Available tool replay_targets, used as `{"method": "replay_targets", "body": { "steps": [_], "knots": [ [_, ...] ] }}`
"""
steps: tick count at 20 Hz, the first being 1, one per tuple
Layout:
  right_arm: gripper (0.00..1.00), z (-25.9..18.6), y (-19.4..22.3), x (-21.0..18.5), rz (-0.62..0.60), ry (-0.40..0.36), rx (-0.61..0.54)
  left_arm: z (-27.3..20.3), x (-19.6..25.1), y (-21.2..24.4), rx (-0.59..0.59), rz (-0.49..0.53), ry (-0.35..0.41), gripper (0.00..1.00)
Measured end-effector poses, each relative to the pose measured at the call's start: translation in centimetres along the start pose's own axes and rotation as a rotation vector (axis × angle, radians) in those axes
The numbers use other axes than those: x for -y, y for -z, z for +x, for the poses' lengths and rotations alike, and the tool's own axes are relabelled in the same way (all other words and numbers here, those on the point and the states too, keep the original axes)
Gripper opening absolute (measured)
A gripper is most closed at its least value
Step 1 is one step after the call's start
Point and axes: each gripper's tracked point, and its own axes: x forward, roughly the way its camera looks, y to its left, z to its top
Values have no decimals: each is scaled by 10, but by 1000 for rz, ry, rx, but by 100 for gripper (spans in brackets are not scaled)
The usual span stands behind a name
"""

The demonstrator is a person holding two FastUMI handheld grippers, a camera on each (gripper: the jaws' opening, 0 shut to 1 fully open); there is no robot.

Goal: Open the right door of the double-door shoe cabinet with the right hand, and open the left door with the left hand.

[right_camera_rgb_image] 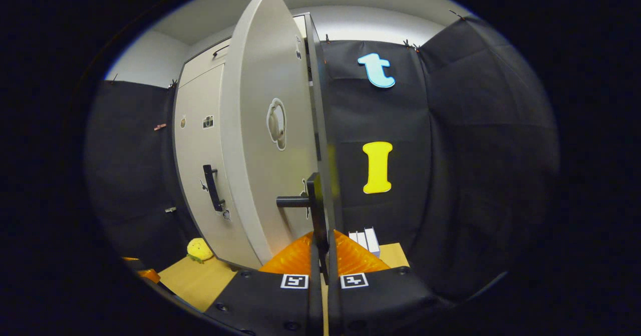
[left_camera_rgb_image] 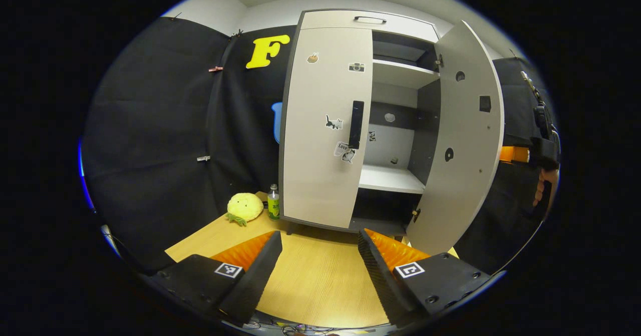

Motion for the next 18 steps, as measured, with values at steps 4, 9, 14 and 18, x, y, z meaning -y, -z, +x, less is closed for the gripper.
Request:
{"method": "replay_targets", "body": {
  "steps": [4, 9, 14, 18],
  "knots": [
    [8, -3, 5, 1, -13, 6, -19, 10, 0, -6, 6, 11, 18, 95],
    [8, -35, 31, 3, 7, 27, -57, 26, -1, -12, 4, 18, 39, 95],
    [8, -56, 50, 3, 16, 65, -69, 54, 5, -31, 19, 47, 90, 95],
    [8, -77, 72, -11, 51, 94, -83, 85, 9, -65, 75, 71, 135, 95]
  ]
}}
